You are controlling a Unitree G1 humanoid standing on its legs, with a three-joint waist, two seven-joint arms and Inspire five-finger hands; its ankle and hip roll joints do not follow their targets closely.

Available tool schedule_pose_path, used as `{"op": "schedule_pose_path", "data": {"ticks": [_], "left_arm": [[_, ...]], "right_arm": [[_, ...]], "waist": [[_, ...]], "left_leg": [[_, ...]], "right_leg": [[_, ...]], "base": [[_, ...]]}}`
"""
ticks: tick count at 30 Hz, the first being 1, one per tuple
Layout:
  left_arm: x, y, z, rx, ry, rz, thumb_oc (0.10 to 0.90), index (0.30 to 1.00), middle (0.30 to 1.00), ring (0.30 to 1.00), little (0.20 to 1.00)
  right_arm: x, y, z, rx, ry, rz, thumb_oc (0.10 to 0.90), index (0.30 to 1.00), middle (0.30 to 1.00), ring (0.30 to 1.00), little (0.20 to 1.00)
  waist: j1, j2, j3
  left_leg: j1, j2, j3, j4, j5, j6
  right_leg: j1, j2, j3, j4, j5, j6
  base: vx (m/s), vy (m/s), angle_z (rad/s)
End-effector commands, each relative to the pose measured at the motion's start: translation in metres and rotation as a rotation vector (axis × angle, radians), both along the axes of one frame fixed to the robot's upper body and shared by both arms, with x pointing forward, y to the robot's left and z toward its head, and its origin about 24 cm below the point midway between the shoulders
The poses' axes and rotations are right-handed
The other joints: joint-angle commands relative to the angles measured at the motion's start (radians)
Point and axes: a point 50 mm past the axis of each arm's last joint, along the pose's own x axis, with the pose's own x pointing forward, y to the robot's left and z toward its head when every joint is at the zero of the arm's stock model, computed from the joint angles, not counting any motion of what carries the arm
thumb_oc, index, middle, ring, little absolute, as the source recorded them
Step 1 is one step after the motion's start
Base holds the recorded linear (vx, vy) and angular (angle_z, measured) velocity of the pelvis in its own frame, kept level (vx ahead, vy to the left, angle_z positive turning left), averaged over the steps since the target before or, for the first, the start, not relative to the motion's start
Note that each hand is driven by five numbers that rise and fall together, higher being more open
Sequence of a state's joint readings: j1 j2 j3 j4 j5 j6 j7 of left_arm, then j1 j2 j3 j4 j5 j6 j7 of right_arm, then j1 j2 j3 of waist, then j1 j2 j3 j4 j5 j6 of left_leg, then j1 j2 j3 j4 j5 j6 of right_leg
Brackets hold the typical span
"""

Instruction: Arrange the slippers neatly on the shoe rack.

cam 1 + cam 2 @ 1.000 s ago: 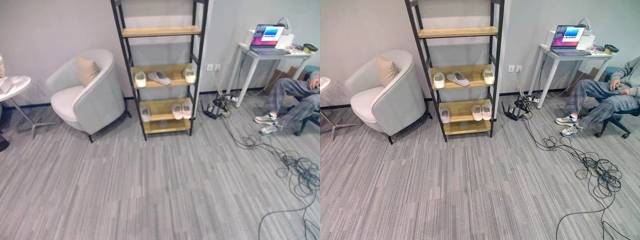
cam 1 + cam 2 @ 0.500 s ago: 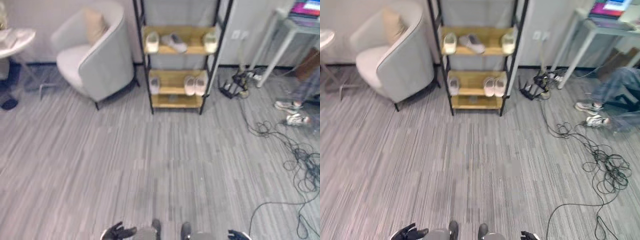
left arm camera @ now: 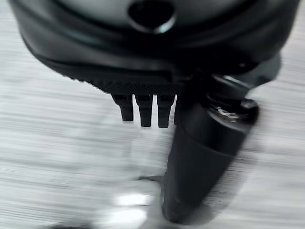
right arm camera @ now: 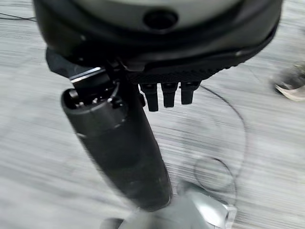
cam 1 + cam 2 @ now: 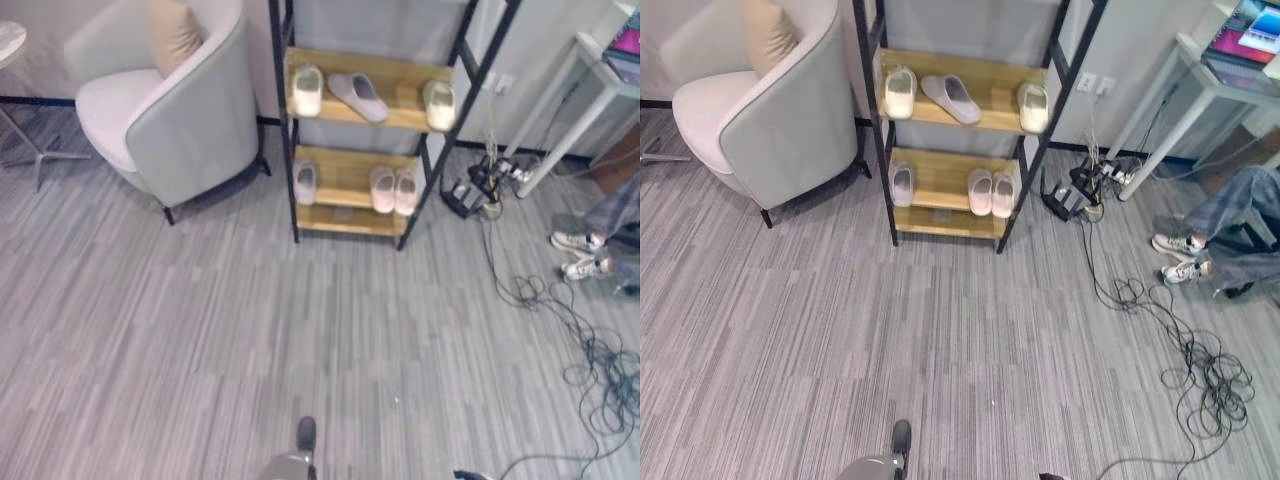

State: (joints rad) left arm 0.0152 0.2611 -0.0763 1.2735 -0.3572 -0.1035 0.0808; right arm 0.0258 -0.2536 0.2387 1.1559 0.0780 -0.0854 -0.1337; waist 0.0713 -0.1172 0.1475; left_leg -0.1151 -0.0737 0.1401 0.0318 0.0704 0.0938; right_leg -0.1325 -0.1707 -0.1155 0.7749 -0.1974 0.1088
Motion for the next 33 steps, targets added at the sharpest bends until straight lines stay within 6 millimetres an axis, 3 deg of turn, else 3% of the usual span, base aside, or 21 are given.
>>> {"op": "schedule_pose_path", "data": {"ticks": [1,3,4,6,9,12,14,15,16,18,19,20,21,22,23,25,26,29,30,32,33], "left_arm": [[0.069,-0.006,0.022,-0.006,-0.282,0.045,0.8,0.9,0.9,0.9,0.9],[0.076,-0.01,0.026,-0.01,-0.313,0.007,0.8,0.9,0.9,0.9,0.9],[0.077,-0.013,0.025,-0.013,-0.311,-0.017,0.8,0.9,0.9,0.9,0.9],[0.074,-0.016,0.022,-0.015,-0.291,-0.027,0.8,0.9,0.9,0.9,0.9],[0.057,-0.021,0.012,-0.017,-0.203,-0.054,0.8,0.9,0.9,0.9,0.9],[0.024,-0.023,-0.001,-0.015,-0.047,-0.111,0.8,0.9,0.9,0.9,0.9],[0.014,-0.022,-0.004,-0.006,0.004,-0.136,0.8,0.9,0.9,0.9,0.9],[-0.004,-0.019,-0.007,0.008,0.085,-0.199,0.8,0.9,0.9,0.9,0.9],[-0.005,-0.02,-0.007,0.008,0.085,-0.199,0.8,0.9,0.9,0.9,0.9],[-0.022,-0.015,-0.009,0.009,0.151,-0.198,0.8,0.9,0.9,0.9,0.9],[-0.023,-0.015,-0.01,0.008,0.151,-0.198,0.8,0.9,0.9,0.9,0.9],[-0.024,-0.015,-0.009,0.005,0.142,-0.176,0.8,0.9,0.9,0.9,0.9],[-0.019,-0.014,-0.008,0.008,0.123,-0.173,0.8,0.9,0.9,0.9,0.9],[-0.019,-0.014,-0.008,0.008,0.123,-0.173,0.8,0.9,0.9,0.9,0.9],[0.005,-0.008,-0.002,0.062,0.061,-0.238,0.8,0.9,0.9,0.9,0.9],[0.016,-0.006,0.002,0.084,0.026,-0.253,0.8,0.9,0.9,0.9,0.9],[0.029,-0.002,0.007,0.113,-0.027,-0.255,0.8,0.9,0.9,0.9,0.9],[0.031,0.0,0.009,0.122,-0.044,-0.245,0.8,0.9,0.9,0.9,0.9],[0.023,0.003,0.007,0.141,-0.021,-0.24,0.8,0.9,0.9,0.9,0.9],[0.02,0.005,0.007,0.138,-0.007,-0.223,0.8,0.9,0.9,0.9,0.9],[0.02,0.005,0.007,0.138,-0.007,-0.223,0.8,0.9,0.9,0.9,0.9]], "right_arm": [[0.022,-0.016,0.011,-0.067,-0.066,0.039,0.8,0.9,0.9,0.9,0.9],[0.019,-0.015,0.01,-0.068,-0.053,0.052,0.8,0.9,0.9,0.9,0.9],[0.016,-0.016,0.009,-0.044,-0.054,-0.009,0.8,0.9,0.9,0.9,0.9],[0.013,-0.017,0.008,-0.021,-0.06,-0.081,0.8,0.9,0.9,0.9,0.9],[0.006,-0.017,0.006,0.044,-0.091,-0.27,0.8,0.9,0.9,0.9,0.9],[-0.004,-0.017,0.002,0.024,-0.038,-0.236,0.8,0.9,0.9,0.9,0.9],[-0.005,-0.019,0.002,0.008,-0.028,-0.222,0.8,0.9,0.9,0.9,0.9],[-0.007,-0.022,0.003,-0.003,-0.025,-0.216,0.8,0.9,0.9,0.9,0.9],[-0.007,-0.022,0.003,-0.003,-0.025,-0.216,0.8,0.9,0.9,0.9,0.9],[-0.011,-0.031,0.005,-0.012,-0.028,-0.247,0.8,0.9,0.9,0.9,0.9],[-0.011,-0.031,0.005,-0.012,-0.028,-0.247,0.8,0.9,0.9,0.9,0.9],[-0.012,-0.033,0.005,-0.015,-0.025,-0.252,0.8,0.9,0.9,0.9,0.9],[0.001,-0.039,0.011,-0.033,-0.078,-0.225,0.8,0.9,0.9,0.9,0.9],[0.001,-0.039,0.011,-0.033,-0.078,-0.225,0.8,0.9,0.9,0.9,0.9],[0.014,-0.048,0.021,-0.085,-0.134,-0.179,0.8,0.9,0.9,0.9,0.9],[0.016,-0.055,0.024,-0.118,-0.135,-0.165,0.8,0.9,0.9,0.9,0.9],[0.014,-0.067,0.028,-0.16,-0.132,-0.162,0.8,0.9,0.9,0.9,0.9],[0.008,-0.077,0.031,-0.182,-0.13,-0.189,0.8,0.9,0.9,0.9,0.9],[0.01,-0.082,0.035,-0.195,-0.151,-0.195,0.8,0.9,0.9,0.9,0.9],[0.01,-0.082,0.035,-0.195,-0.151,-0.202,0.8,0.9,0.9,0.9,0.9],[0.01,-0.082,0.035,-0.195,-0.151,-0.202,0.8,0.9,0.9,0.9,0.9]], "waist": [[0.008,0.045,0.057],[-0.008,0.059,0.062],[-0.027,0.073,0.068],[-0.043,0.077,0.079],[-0.084,0.075,0.083],[-0.122,0.082,0.071],[-0.128,0.086,0.063],[-0.134,0.084,0.04],[-0.134,0.085,0.041],[-0.143,0.105,0.008],[-0.144,0.106,0.008],[-0.139,0.112,0.003],[-0.137,0.107,0.006],[-0.139,0.109,0.005],[-0.128,0.076,0.032],[-0.114,0.068,0.049],[-0.097,0.054,0.067],[-0.087,0.061,0.071],[-0.071,0.071,0.077],[-0.06,0.084,0.073],[-0.06,0.083,0.074]], "left_leg": [[-0.033,0.018,-0.033,0.093,-0.15,0.018],[0.033,0.013,-0.053,0.073,-0.173,0.019],[0.084,0.016,-0.07,0.062,-0.195,0.013],[0.118,0.011,-0.084,0.059,-0.212,0.009],[0.206,-0.007,-0.129,0.049,-0.267,-0.004],[0.297,-0.01,-0.18,0.047,-0.321,-0.029],[0.317,-0.008,-0.191,0.05,-0.33,-0.033],[0.338,-0.009,-0.199,0.059,-0.34,-0.042],[0.339,-0.009,-0.198,0.059,-0.34,-0.042],[0.353,0.022,-0.213,0.122,-0.3,-0.079],[0.353,0.023,-0.214,0.123,-0.301,-0.08],[0.331,0.033,-0.207,0.18,-0.258,-0.103],[0.235,0.069,-0.185,0.396,-0.116,-0.156],[0.232,0.07,-0.186,0.402,-0.119,-0.157],[0.115,0.134,-0.115,0.616,-0.045,-0.137],[0.066,0.153,-0.092,0.685,-0.07,-0.125],[-0.027,0.173,-0.061,0.698,-0.084,-0.115],[-0.042,0.182,-0.023,0.539,-0.125,-0.109],[-0.078,0.168,-0.026,0.359,-0.126,-0.117],[-0.073,0.169,-0.048,0.211,-0.075,-0.135],[-0.07,0.167,-0.047,0.208,-0.074,-0.135]], "right_leg": [[0.085,-0.021,-0.014,-0.159,0.315,0.022],[0.039,-0.014,-0.05,-0.193,0.26,0.008],[-0.019,0.011,-0.065,-0.258,0.186,-0.006],[-0.038,0.031,-0.057,-0.305,0.157,-0.008],[-0.092,0.08,0.003,-0.513,0.188,0.009],[-0.128,0.099,0.057,-0.707,0.251,0.039],[-0.136,0.103,0.06,-0.708,0.259,0.039],[-0.114,0.104,0.069,-0.694,0.266,0.024],[-0.113,0.105,0.069,-0.693,0.265,0.024],[-0.08,0.137,0.067,-0.648,0.24,-0.012],[-0.08,0.137,0.066,-0.648,0.239,-0.012],[-0.057,0.145,0.058,-0.645,0.222,-0.027],[0.006,0.159,0.056,-0.661,0.185,-0.064],[0.006,0.16,0.054,-0.66,0.185,-0.064],[0.054,0.155,0.054,-0.668,0.154,-0.113],[0.077,0.156,0.047,-0.67,0.137,-0.122],[0.114,0.147,0.029,-0.668,0.107,-0.13],[0.153,0.146,0.013,-0.676,0.076,-0.119],[0.187,0.147,0.013,-0.671,0.042,-0.103],[0.206,0.153,0.013,-0.661,0.021,-0.097],[0.208,0.152,0.012,-0.66,0.02,-0.097]], "base": [[0.28,0.125,0.41],[0.4,0.093,0.21],[0.39,0.059,0.02],[0.34,0.011,-0.16],[0.47,-0.063,-0.06],[0.57,-0.131,0.54],[0.43,-0.149,0.78],[0.24,-0.106,0.81],[0.38,-0.179,0.74],[0.4,-0.237,0.25],[0.35,-0.227,-0.01],[0.28,-0.251,-0.1],[0.28,-0.251,-0.02],[0.34,-0.421,0.02],[0.2,-0.318,0.05],[0.2,-0.262,0.13],[0.29,-0.138,0.12],[0.28,-0.027,0.21],[0.43,0.102,0.19],[0.31,0.09,0.1],[0.26,0.085,-0.22]]}}
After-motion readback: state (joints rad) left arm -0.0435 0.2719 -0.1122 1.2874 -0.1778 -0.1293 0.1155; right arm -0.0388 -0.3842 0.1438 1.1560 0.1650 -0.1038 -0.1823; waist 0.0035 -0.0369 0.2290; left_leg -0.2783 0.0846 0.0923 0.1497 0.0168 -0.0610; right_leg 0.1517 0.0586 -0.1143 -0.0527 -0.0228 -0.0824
